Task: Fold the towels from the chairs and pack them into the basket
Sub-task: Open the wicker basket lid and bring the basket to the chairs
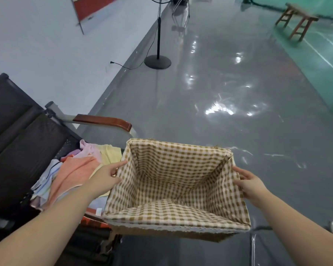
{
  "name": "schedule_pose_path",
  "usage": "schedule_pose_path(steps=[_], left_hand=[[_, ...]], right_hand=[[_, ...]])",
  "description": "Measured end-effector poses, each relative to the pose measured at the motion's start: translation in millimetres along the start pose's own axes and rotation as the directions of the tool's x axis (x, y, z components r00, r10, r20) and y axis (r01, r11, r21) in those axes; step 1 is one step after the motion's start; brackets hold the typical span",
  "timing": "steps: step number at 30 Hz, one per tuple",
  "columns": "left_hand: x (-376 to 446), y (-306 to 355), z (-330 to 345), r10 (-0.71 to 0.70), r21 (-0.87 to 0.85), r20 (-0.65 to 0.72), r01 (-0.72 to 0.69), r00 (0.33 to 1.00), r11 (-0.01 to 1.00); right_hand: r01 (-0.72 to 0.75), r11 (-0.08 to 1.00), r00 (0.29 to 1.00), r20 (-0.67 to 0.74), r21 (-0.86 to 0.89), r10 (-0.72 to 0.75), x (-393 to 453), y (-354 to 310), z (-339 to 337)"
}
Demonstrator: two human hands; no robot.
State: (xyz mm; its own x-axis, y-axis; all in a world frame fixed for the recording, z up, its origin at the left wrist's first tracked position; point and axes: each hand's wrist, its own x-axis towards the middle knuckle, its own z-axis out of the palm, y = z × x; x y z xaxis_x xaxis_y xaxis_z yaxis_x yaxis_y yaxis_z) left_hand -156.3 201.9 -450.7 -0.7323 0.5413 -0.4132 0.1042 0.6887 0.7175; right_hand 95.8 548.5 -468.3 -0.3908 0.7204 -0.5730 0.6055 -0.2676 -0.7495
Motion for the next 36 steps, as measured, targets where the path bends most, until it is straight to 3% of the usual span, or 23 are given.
schedule_pose_path(steps=[7, 12, 22, 36], left_hand=[[13.0, -7.4, 55.0, -0.067, -0.037, -0.055, 0.065, 0.996, 0.997], [14.4, -22.2, 82.1, -0.056, -0.063, -0.02, 0.055, 0.998, 0.997], [91.7, -157.7, 187.1, 0.035, -0.111, 0.069, -0.027, 0.997, 0.993], [198.3, -317.8, 352.6, -0.01, -0.056, 0.1, 0.016, 0.995, 0.998]], right_hand=[[-0.001, 1.0, 1.0, 0.019, -0.021, 0.002, 32.3, 26.1, -20.5], [-0.007, 1.0, 1.0, -0.006, -0.022, 0.007, 42.6, 61.1, -17.8], [-0.018, 1.0, 0.995, -0.099, -0.012, 0.016, 92.5, 184.6, 14.5], [-0.004, 0.997, 0.986, -0.166, -0.074, -0.009, 228.9, 374.8, 78.3]])
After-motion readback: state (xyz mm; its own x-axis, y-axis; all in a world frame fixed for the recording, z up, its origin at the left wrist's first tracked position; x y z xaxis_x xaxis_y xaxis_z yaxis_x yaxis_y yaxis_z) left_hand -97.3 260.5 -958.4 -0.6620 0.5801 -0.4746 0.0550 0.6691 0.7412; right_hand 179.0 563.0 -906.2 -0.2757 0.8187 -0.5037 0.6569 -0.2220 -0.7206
